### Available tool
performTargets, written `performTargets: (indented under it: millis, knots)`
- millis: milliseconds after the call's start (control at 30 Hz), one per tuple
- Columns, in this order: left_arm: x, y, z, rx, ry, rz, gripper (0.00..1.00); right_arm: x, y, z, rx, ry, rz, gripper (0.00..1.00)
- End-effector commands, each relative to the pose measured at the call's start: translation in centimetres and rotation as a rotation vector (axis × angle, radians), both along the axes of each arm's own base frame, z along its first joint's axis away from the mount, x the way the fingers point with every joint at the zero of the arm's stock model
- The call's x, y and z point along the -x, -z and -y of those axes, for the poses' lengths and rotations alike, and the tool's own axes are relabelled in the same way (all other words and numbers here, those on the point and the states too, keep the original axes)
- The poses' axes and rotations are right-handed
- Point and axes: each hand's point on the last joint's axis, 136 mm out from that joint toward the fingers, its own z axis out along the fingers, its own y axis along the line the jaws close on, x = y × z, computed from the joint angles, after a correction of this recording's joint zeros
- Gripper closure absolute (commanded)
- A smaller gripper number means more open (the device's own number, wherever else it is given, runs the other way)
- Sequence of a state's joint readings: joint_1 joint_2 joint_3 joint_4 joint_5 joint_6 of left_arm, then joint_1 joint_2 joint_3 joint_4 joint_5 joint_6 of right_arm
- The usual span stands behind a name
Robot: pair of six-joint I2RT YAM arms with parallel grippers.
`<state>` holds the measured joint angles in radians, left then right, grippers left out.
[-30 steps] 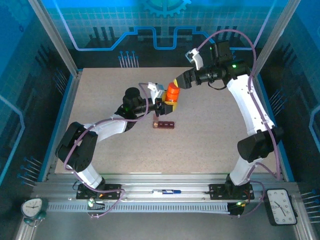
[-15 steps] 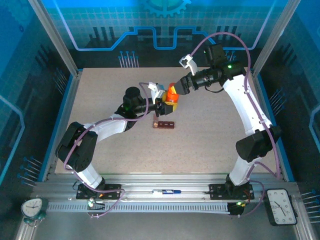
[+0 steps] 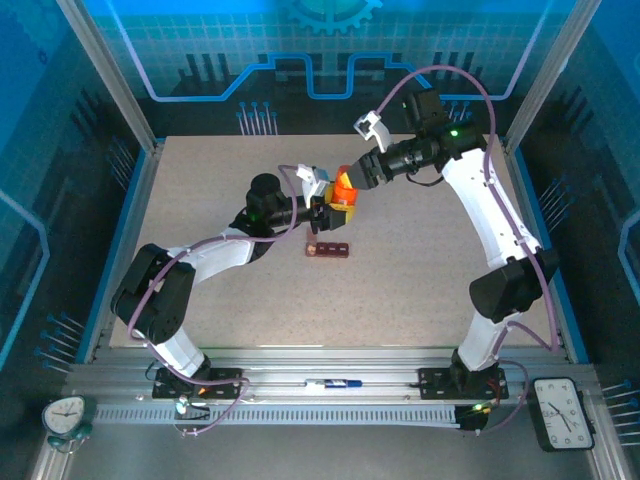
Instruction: Sort the pills into containers
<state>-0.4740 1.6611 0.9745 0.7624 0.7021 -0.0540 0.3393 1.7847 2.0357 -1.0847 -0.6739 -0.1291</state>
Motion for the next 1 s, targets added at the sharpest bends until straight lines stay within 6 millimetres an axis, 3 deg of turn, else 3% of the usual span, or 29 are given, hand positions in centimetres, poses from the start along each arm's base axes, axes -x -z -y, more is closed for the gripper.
performTargets:
  millis: [0, 100, 533, 967]
  knots:
    - [0.4, -2.9, 0.1, 0.037, 0.021, 0.053, 0.85, 0.7, -0.2, -0.7, -0.002, -0.028, -0.011, 0.55]
    - [0.4, -2.9, 0.1, 0.035, 0.022, 0.054, 0.85, 0.7, -0.1, -0.7, 0.017, -0.023, -0.001, 0.60]
    - [0.2, -2.6, 0.1, 0.032, 0.021, 0.048, 0.85, 0.9, 1.2, -0.3, 0.240, 0.024, 0.220, 0.66]
    - [0.2, -3.3, -0.2, 0.041, 0.010, 0.068, 0.85, 1.4, 3.9, -0.8, 0.194, 0.087, 0.060, 0.68]
